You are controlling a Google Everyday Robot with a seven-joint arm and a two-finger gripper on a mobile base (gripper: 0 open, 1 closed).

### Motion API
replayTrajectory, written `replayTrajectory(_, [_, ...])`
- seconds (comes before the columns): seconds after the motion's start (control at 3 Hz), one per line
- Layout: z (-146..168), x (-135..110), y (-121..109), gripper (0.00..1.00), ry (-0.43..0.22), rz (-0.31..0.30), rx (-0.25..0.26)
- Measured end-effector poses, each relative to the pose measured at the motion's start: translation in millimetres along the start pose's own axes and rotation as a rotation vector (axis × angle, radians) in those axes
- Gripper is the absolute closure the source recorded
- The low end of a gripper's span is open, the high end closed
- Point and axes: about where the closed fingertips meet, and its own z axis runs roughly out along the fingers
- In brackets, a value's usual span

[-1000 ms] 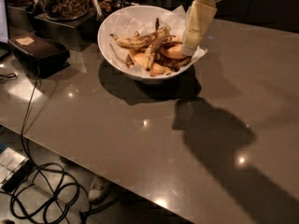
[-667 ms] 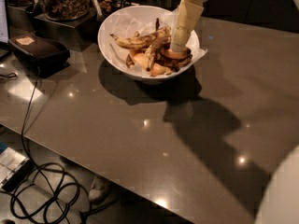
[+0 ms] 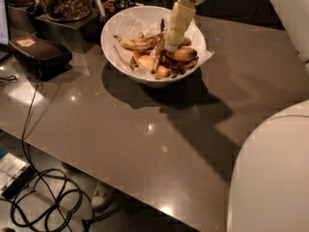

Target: Pick banana from white bowl

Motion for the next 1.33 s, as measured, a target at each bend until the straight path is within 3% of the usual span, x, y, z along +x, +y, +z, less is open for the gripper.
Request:
replayTrajectory(0.33, [12.4, -2.8, -6.0, 0.22, 0.024, 0.001, -0.002])
replayTrajectory(0.67, [25.1, -4.2, -9.2, 0.26, 0.047, -0.006, -0.011])
replayTrajectory(1.33, [46.2, 0.7, -11.7, 0.24, 0.095, -0.017, -0.026])
